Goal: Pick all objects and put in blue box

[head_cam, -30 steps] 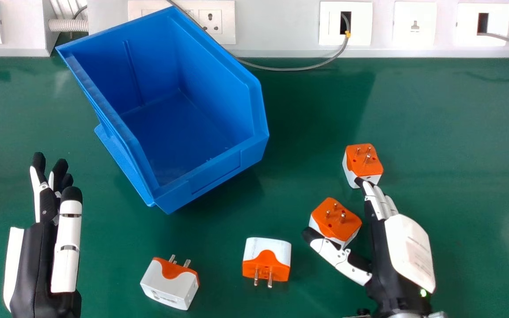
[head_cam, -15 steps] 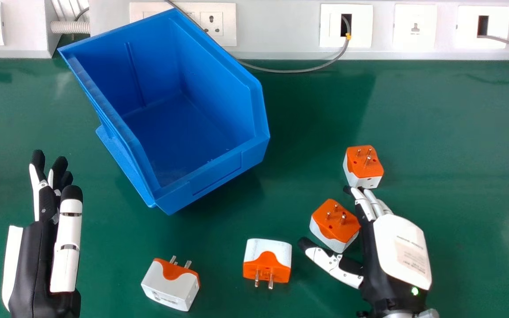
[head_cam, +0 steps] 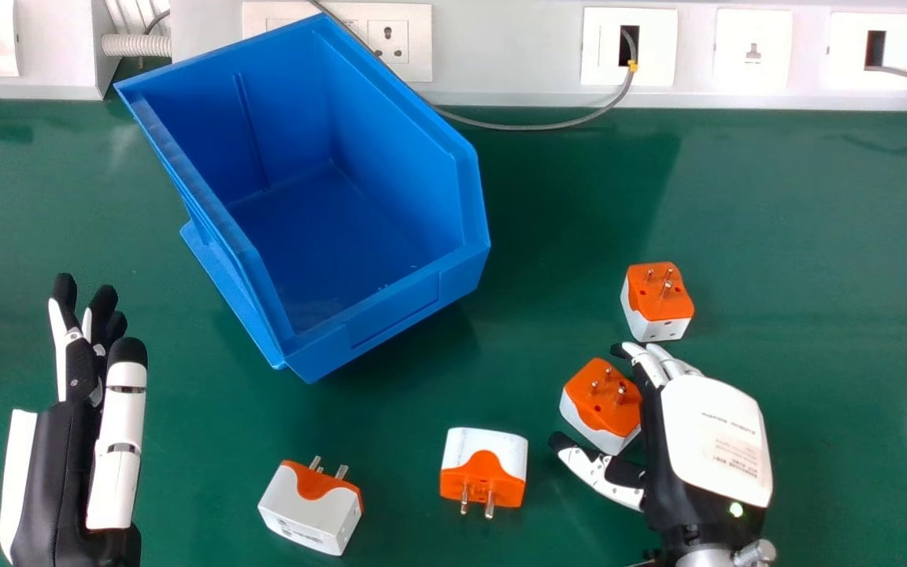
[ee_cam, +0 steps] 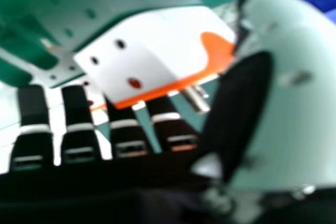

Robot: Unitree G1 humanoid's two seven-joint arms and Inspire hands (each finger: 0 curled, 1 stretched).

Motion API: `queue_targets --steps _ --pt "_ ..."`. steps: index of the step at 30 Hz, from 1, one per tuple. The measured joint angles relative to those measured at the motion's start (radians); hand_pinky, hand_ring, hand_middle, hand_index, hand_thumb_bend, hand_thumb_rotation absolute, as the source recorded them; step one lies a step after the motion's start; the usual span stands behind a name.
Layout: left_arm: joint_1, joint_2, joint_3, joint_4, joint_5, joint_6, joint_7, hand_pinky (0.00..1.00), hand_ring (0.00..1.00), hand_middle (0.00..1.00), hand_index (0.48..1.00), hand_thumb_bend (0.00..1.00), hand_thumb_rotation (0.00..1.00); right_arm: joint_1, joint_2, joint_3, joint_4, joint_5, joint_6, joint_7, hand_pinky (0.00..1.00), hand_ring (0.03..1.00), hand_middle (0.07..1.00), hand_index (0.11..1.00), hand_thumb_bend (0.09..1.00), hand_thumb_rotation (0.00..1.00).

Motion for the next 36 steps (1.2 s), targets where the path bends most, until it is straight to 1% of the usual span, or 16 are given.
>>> queue_targets --steps 2,3,5,6,8,9,12,14,16,21,23,29,31,33,34,36 --pt "0.000 -0.001 0.000 -0.001 0.000 0.004 0.000 1.00 1.00 1.00 1.000 0.21 0.93 0.000 0.000 0.000 -0.013 -0.001 0.014 0.010 0.64 0.731 0.763 0.725 0.410 0.23" --pt "0.000 -0.001 0.000 -0.001 0.000 0.005 0.001 1.00 1.00 1.00 1.000 0.22 0.93 -0.001 0.000 0.000 -0.017 0.000 0.015 0.011 0.60 0.687 0.727 0.701 0.420 0.18" --pt "0.001 -0.002 0.000 -0.006 0.000 0.007 0.001 1.00 1.00 1.00 1.000 0.20 0.93 -0.001 0.000 -0.001 -0.028 0.009 0.013 0.013 0.50 0.562 0.624 0.593 0.447 0.14" --pt "0.002 -0.004 -0.001 -0.011 0.000 0.007 0.001 1.00 1.00 1.00 1.000 0.20 0.92 -0.001 0.000 -0.002 -0.035 0.018 0.012 0.016 0.44 0.495 0.544 0.548 0.477 0.09" --pt "0.004 -0.007 0.000 -0.018 0.001 0.007 0.003 1.00 1.00 1.00 1.000 0.20 0.92 -0.005 0.000 -0.009 -0.047 0.036 0.012 0.024 0.35 0.410 0.452 0.518 0.500 0.03" --pt "0.006 -0.007 0.000 -0.020 0.001 0.007 0.005 1.00 1.00 1.00 1.000 0.20 0.92 -0.007 0.000 -0.013 -0.052 0.048 0.011 0.030 0.32 0.390 0.432 0.507 0.509 0.01" --pt "0.014 -0.008 0.000 -0.025 0.004 0.008 0.009 1.00 1.00 1.00 1.000 0.18 0.91 -0.016 -0.001 -0.033 -0.074 0.079 0.023 0.077 0.28 0.378 0.483 0.539 0.504 0.00" --pt "0.018 -0.009 0.000 -0.032 0.003 0.017 0.010 1.00 1.00 1.00 1.000 0.18 0.91 -0.019 -0.002 -0.036 -0.087 0.083 0.037 0.101 0.27 0.376 0.497 0.557 0.501 0.00" --pt "0.018 -0.009 0.000 -0.036 0.002 0.026 0.009 1.00 1.00 1.00 1.000 0.18 0.91 -0.025 -0.005 -0.037 -0.090 0.087 0.044 0.121 0.27 0.377 0.502 0.572 0.499 0.00" --pt "0.020 -0.009 0.000 -0.043 0.003 0.031 0.010 1.00 1.00 1.00 1.000 0.17 0.90 -0.041 -0.012 -0.041 -0.096 0.102 0.061 0.157 0.29 0.387 0.514 0.583 0.499 0.00" --pt "0.020 -0.009 -0.001 -0.050 0.003 0.036 0.010 1.00 1.00 1.00 1.000 0.17 0.88 -0.044 -0.012 -0.041 -0.095 0.103 0.063 0.159 0.30 0.427 0.537 0.596 0.485 0.00" --pt "0.020 -0.012 -0.002 -0.055 0.003 0.036 0.009 1.00 1.00 1.00 1.000 0.19 0.85 -0.029 -0.012 -0.040 -0.129 0.100 0.096 0.164 0.27 0.422 0.524 0.591 0.480 0.00" --pt "0.021 -0.014 -0.003 -0.055 0.011 0.036 0.014 1.00 1.00 1.00 1.000 0.20 0.87 -0.004 -0.015 -0.040 -0.165 0.097 0.110 0.164 0.27 0.416 0.518 0.585 0.480 0.00" --pt "0.022 -0.017 -0.003 -0.057 0.035 0.036 0.025 1.00 1.00 1.00 1.000 0.18 0.89 0.035 -0.032 -0.041 -0.221 0.093 0.121 0.165 0.26 0.412 0.518 0.567 0.482 0.00" --pt "0.022 -0.018 -0.003 -0.057 0.042 0.036 0.028 1.00 1.00 1.00 1.000 0.18 0.89 0.052 -0.039 -0.044 -0.248 0.092 0.125 0.166 0.27 0.416 0.527 0.560 0.483 0.00" --pt "0.025 -0.021 -0.006 -0.058 0.045 0.036 0.030 1.00 1.00 1.00 1.000 0.18 0.89 0.093 -0.059 -0.052 -0.302 0.090 0.122 0.166 0.28 0.414 0.517 0.559 0.484 0.00"
